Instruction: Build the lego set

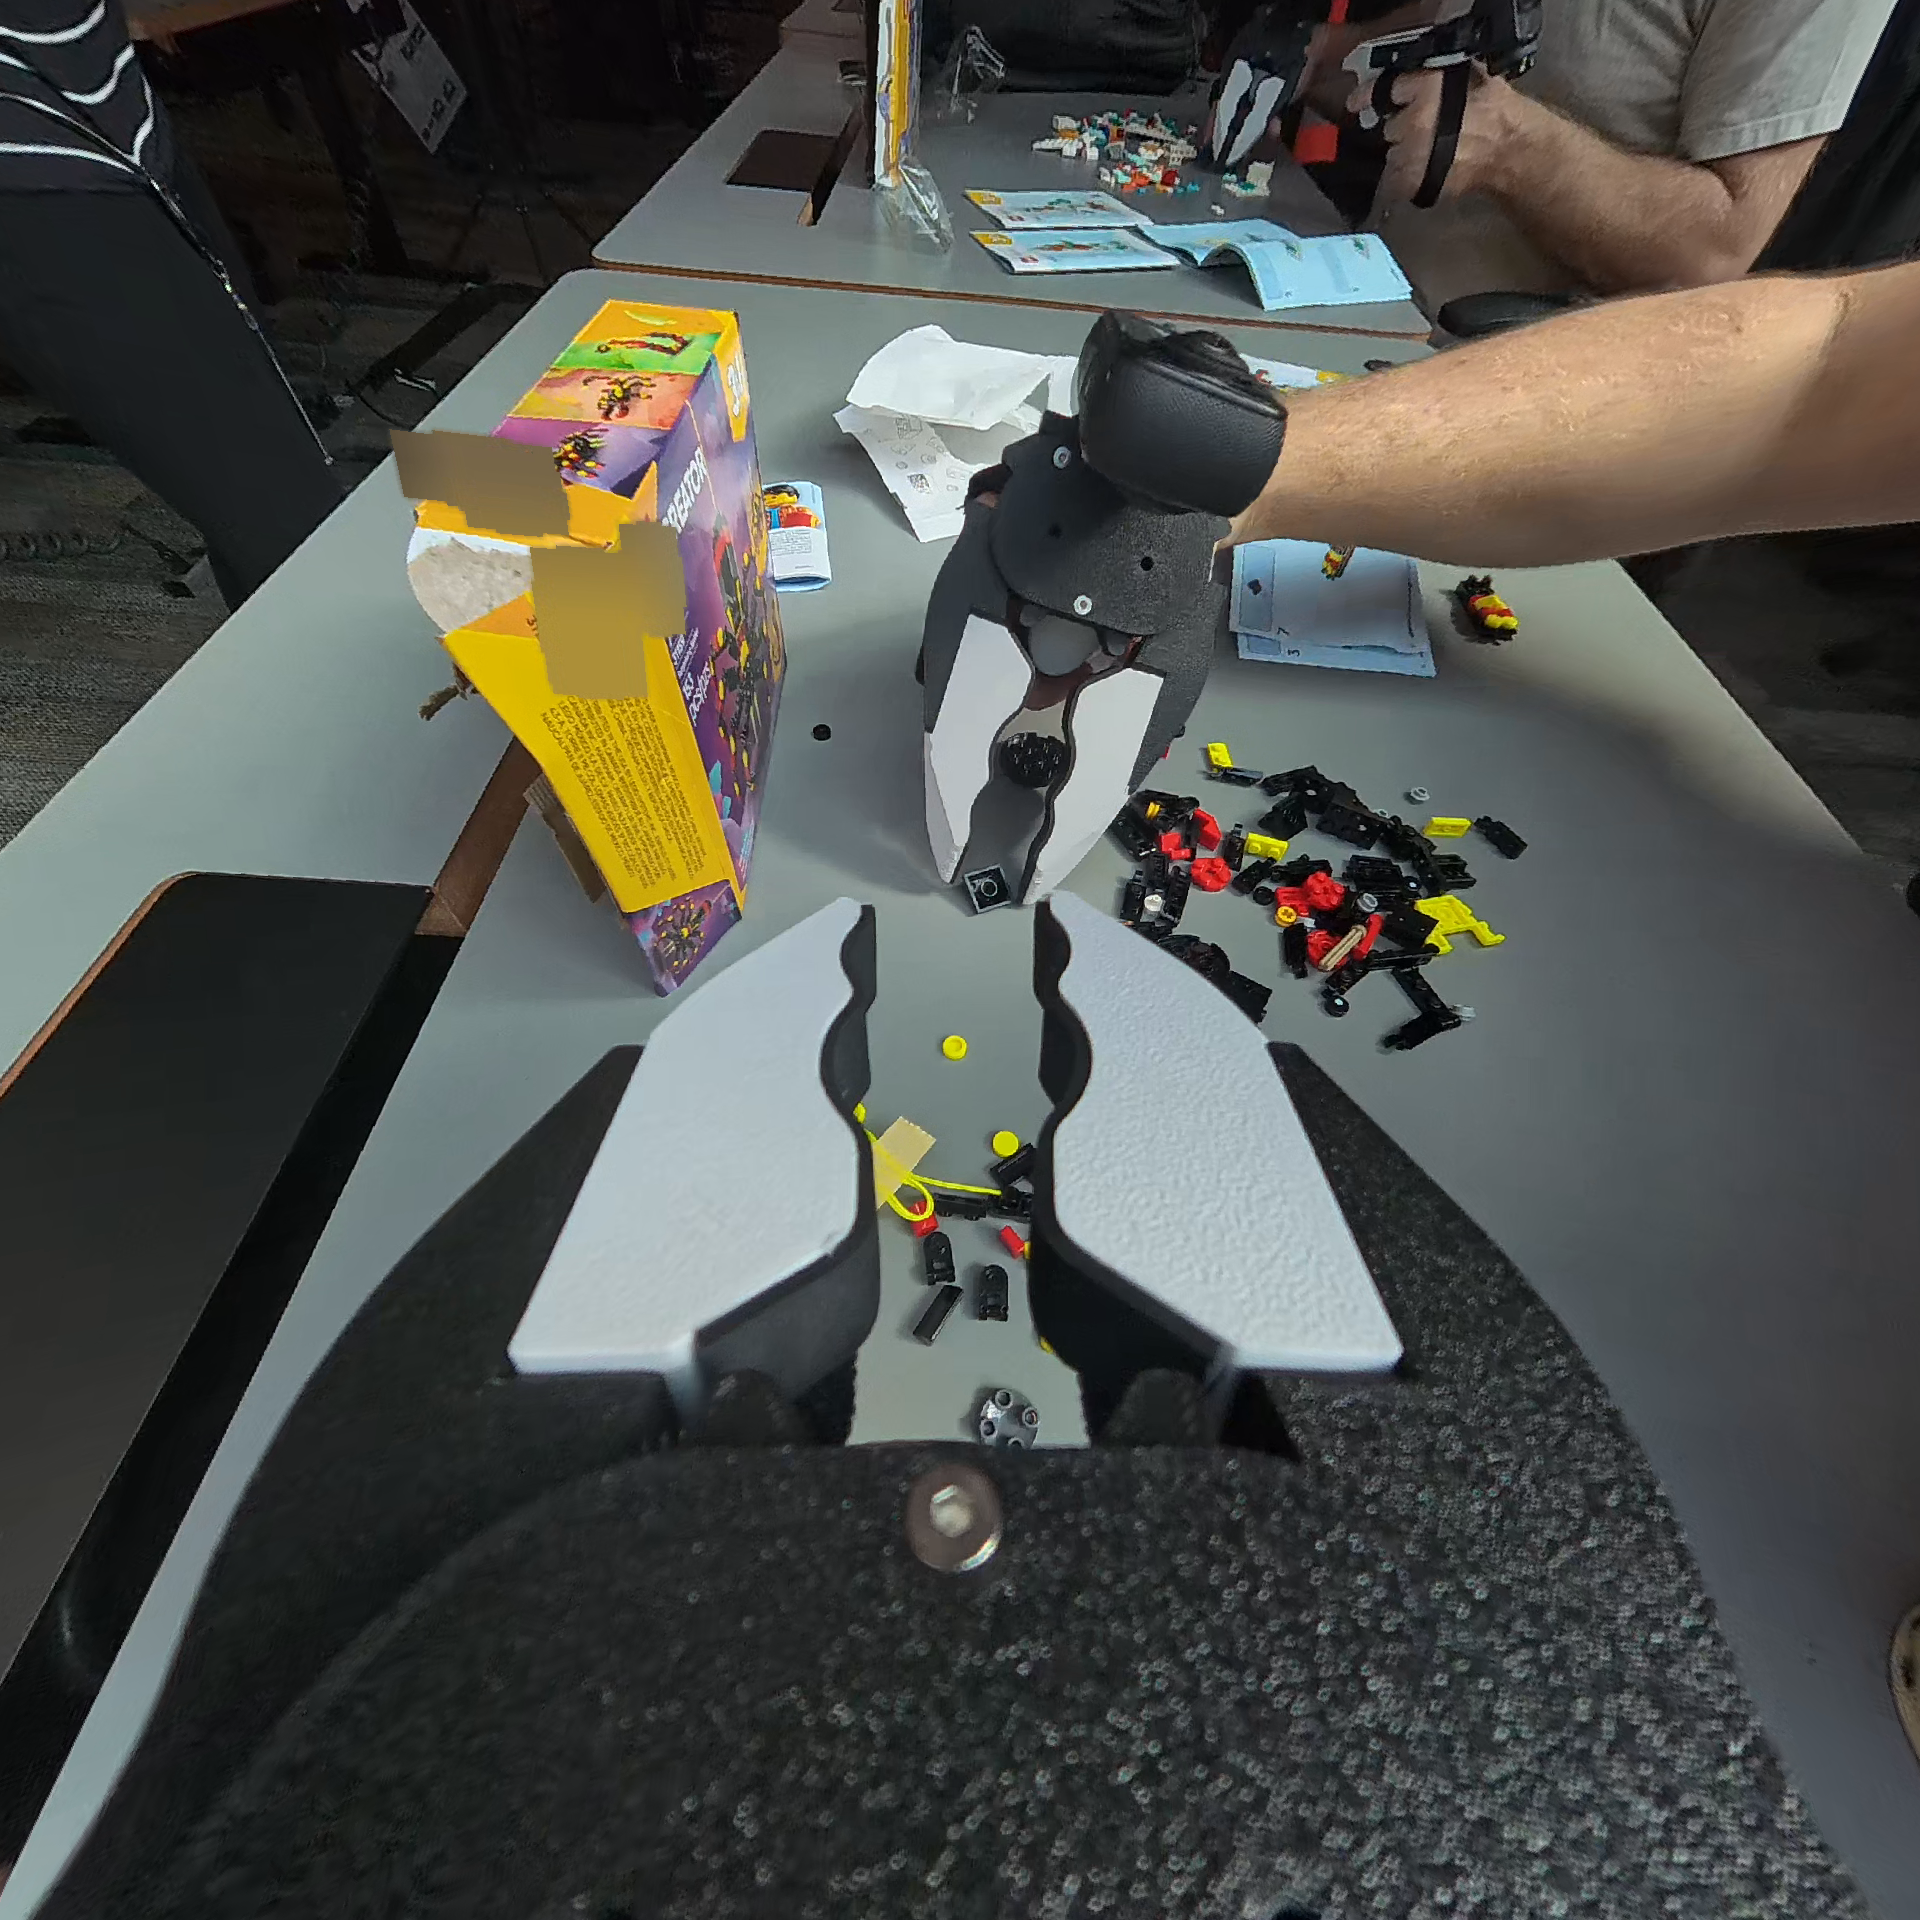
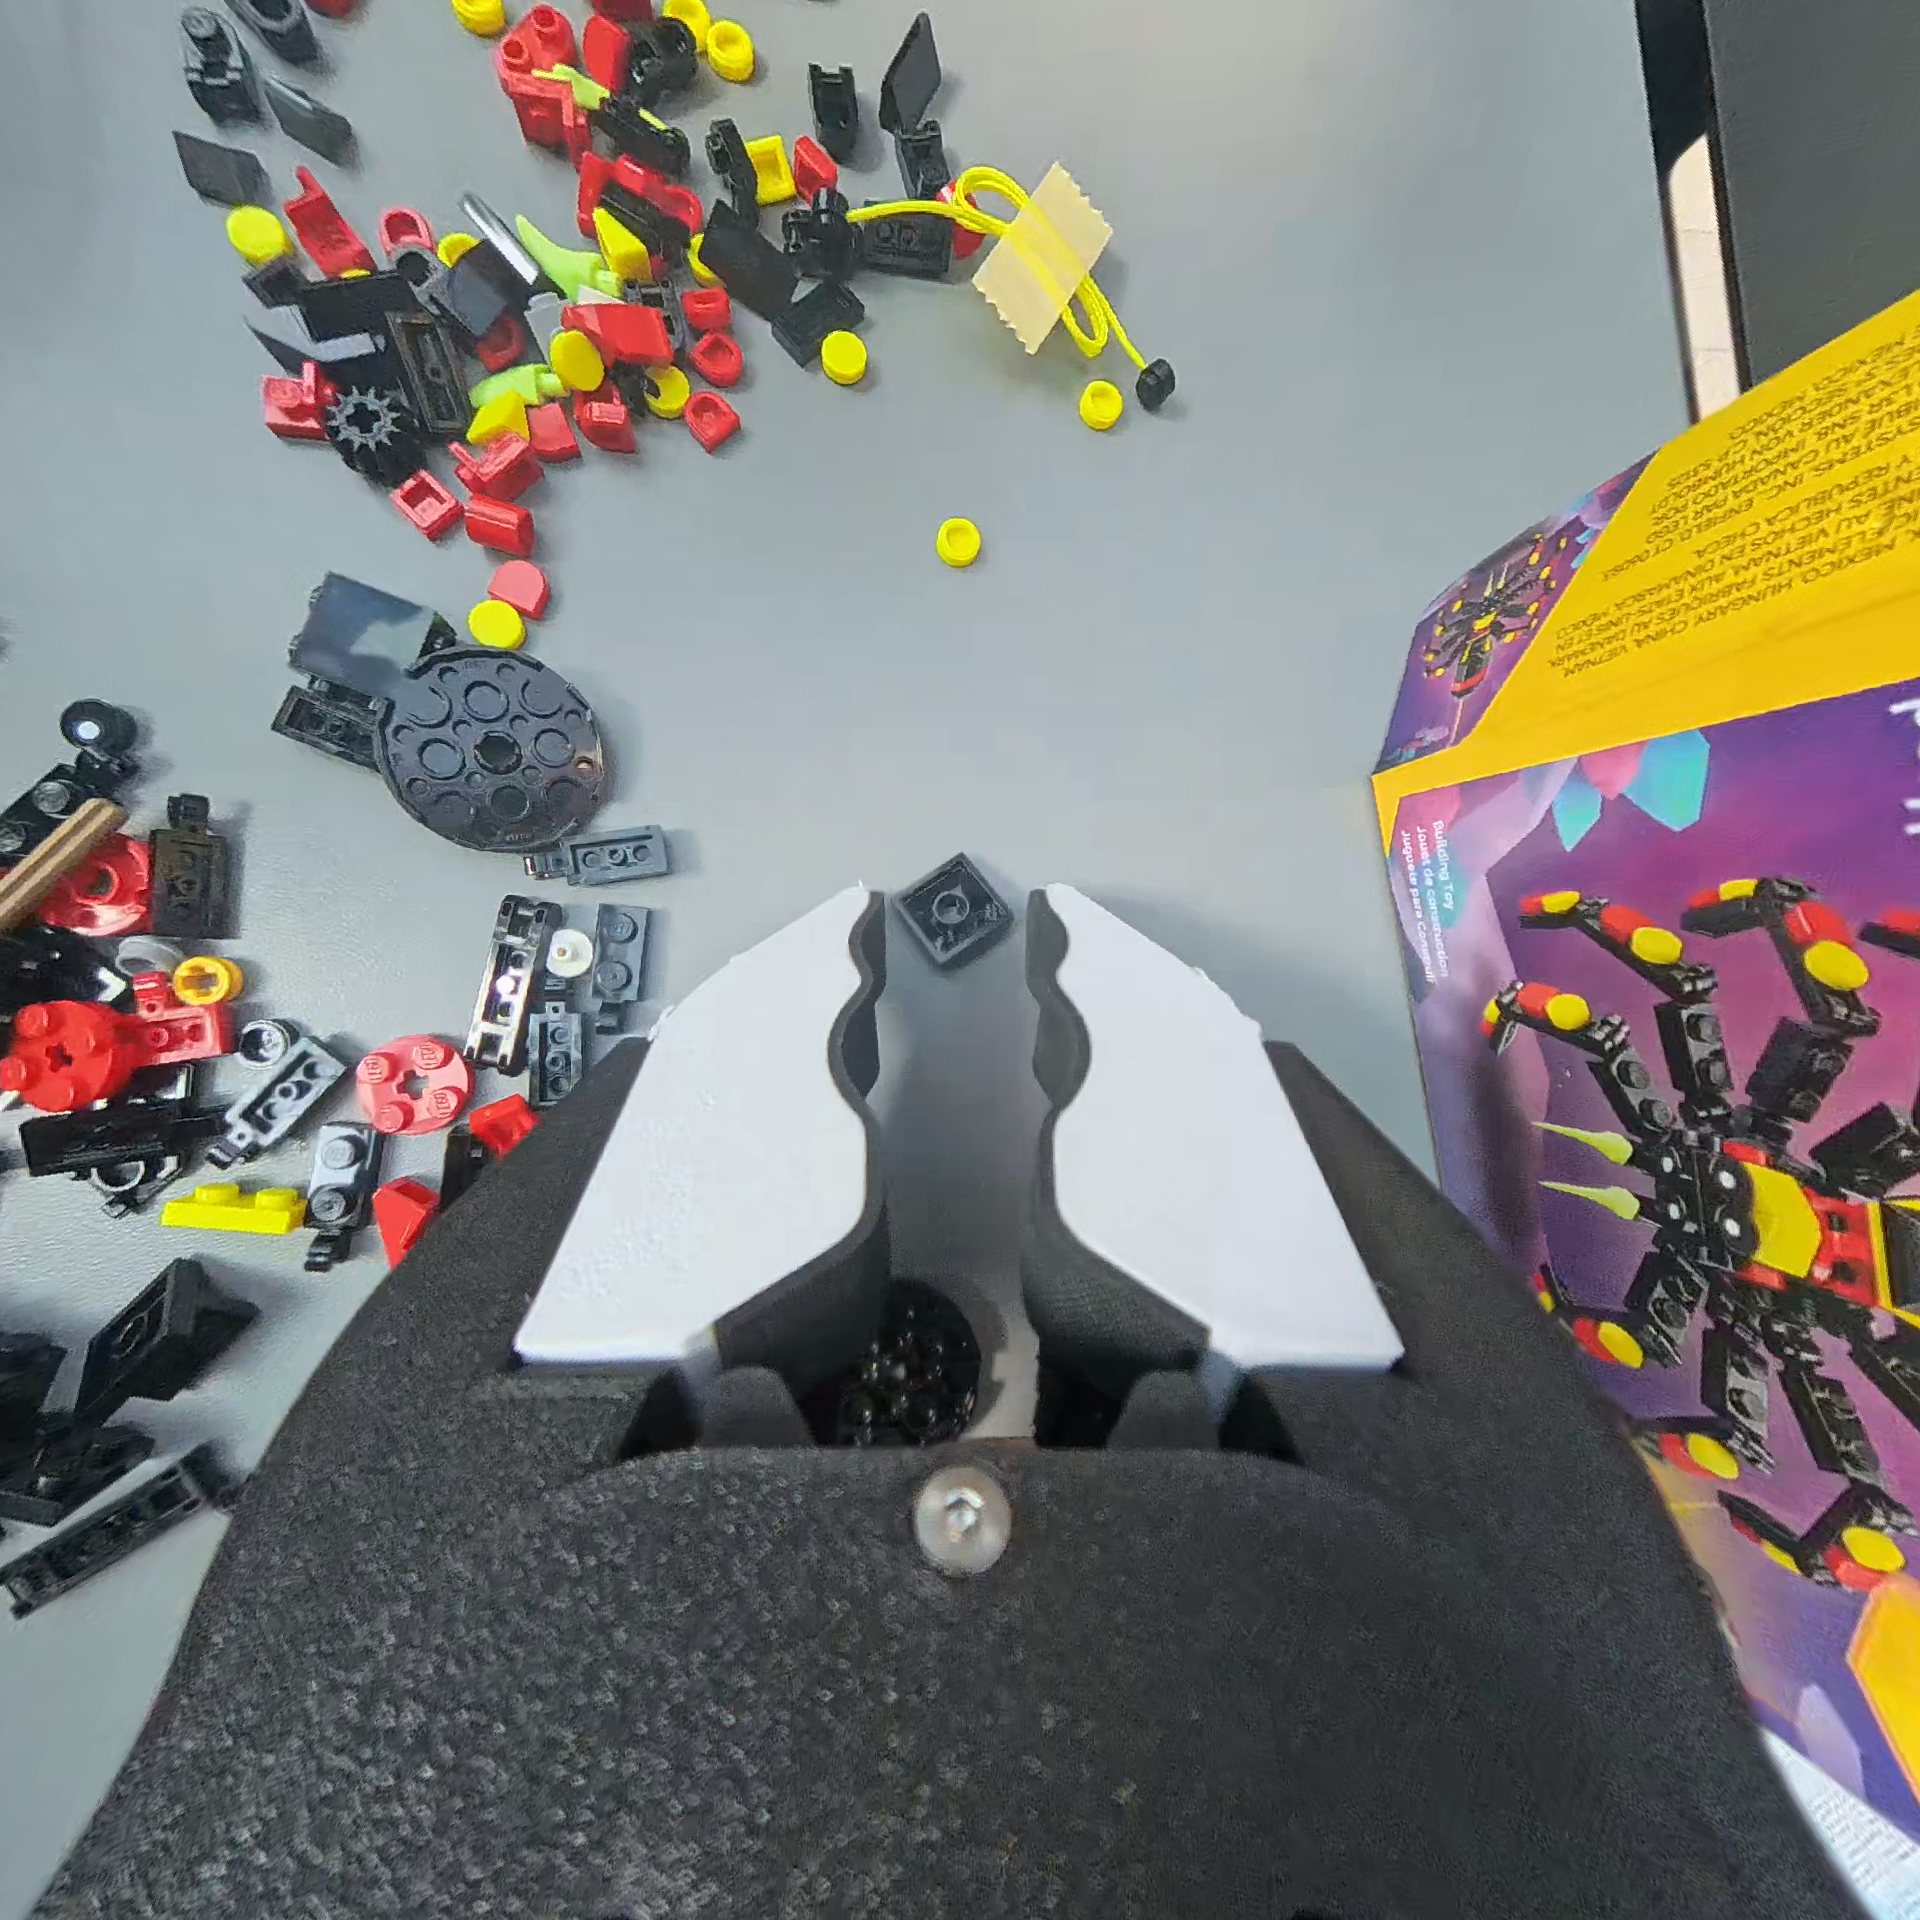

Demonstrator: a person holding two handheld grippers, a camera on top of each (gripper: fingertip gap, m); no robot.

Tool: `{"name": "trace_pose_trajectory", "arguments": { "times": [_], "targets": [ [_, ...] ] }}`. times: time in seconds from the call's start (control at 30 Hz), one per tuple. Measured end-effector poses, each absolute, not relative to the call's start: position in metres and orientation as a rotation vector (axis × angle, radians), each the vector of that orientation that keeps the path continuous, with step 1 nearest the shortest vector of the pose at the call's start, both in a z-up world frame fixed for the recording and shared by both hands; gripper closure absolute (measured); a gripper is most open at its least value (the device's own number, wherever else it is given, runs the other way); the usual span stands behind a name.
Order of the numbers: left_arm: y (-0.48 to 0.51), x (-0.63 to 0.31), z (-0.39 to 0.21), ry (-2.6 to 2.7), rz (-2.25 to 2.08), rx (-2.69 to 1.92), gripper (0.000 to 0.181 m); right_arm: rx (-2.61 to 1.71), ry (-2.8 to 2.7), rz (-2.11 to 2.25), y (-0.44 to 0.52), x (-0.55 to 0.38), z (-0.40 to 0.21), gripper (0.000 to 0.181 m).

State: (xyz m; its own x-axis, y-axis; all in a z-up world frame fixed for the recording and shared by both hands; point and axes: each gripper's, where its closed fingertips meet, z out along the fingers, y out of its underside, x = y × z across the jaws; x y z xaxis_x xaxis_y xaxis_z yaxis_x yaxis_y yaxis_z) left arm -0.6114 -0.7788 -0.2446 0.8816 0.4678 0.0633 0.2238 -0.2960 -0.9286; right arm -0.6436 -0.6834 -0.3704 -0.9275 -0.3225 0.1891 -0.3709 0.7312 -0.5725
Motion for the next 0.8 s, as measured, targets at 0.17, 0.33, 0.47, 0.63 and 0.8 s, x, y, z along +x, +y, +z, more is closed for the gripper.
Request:
{"name": "trace_pose_trajectory", "arguments": {
  "times": [0.17, 0.33, 0.47, 0.63, 0.8],
  "targets": [
    [-0.785, -0.598, -0.221, -0.532, 0.291, -1.851, 0.152, 0.552, -3.082, 0.935, -0.673, -0.641, -0.367, 0.161],
    [-0.792, -0.546, -0.178, -0.539, 0.343, -1.931, 0.152, 0.342, -3.216, 0.986, -0.609, -0.629, -0.326, 0.161],
    [-0.776, -0.510, -0.144, -0.506, 0.470, -2.142, 0.152, 0.168, -3.076, 1.257, -0.547, -0.602, -0.277, 0.161],
    [-0.720, -0.480, -0.121, -0.482, 0.516, -2.297, 0.152, -0.150, -2.804, 1.740, -0.484, -0.551, -0.230, 0.161],
    [-0.644, -0.477, -0.120, -0.501, 0.516, -2.318, 0.152, -0.579, -2.384, 2.970, -0.440, -0.508, -0.155, 0.162]
  ]
}}
